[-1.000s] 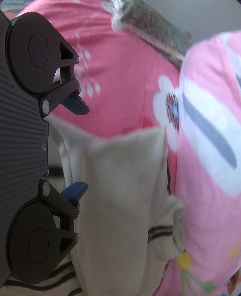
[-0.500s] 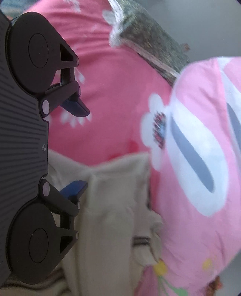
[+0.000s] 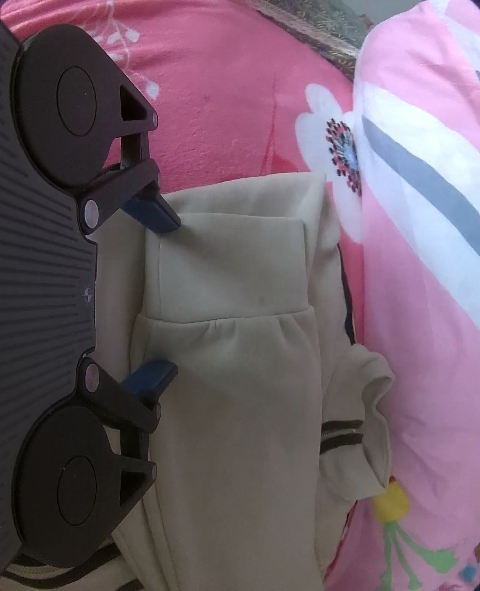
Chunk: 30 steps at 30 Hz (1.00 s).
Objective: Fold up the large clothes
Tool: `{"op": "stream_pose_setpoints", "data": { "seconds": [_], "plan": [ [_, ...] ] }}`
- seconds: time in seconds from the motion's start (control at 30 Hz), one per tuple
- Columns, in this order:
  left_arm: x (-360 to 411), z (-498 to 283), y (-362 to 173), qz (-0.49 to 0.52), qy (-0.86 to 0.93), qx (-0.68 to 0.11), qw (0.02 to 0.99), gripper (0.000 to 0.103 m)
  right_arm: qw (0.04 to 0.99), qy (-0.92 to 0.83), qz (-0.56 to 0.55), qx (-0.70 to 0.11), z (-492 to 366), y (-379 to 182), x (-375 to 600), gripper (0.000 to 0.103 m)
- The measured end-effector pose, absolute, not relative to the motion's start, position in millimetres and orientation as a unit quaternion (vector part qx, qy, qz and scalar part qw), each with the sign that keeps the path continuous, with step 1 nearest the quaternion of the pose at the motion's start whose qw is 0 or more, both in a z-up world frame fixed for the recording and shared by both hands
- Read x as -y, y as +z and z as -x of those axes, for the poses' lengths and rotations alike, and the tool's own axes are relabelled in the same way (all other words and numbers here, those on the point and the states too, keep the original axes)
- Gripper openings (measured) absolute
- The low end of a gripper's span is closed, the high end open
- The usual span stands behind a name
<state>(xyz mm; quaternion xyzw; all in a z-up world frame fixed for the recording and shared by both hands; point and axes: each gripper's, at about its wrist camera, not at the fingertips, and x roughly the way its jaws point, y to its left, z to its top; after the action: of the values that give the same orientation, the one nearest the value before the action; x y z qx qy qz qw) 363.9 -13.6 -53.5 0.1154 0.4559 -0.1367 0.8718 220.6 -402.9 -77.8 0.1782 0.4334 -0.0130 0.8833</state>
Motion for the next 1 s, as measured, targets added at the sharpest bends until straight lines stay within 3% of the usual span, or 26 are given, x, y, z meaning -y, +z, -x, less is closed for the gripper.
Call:
{"op": "stream_pose_setpoints", "data": {
  "seconds": [0.43,0.77,1.0],
  "plan": [
    [-71.0,-277.6,22.9,-0.122,-0.097,-0.432,0.888,0.103,0.896,0.017,-0.220,-0.385,-133.3,-1.8,434.2,0.103],
    [-129.0,-230.0,-33.2,-0.003,-0.096,-0.521,0.848,0.103,0.851,0.072,-0.278,-0.441,-47.9,-42.5,432.9,0.103],
    [-150.9,-228.9,-44.0,0.082,-0.080,-0.505,0.856,0.103,0.833,0.081,-0.329,-0.437,-32.3,-69.6,432.4,0.103]
  ]
}}
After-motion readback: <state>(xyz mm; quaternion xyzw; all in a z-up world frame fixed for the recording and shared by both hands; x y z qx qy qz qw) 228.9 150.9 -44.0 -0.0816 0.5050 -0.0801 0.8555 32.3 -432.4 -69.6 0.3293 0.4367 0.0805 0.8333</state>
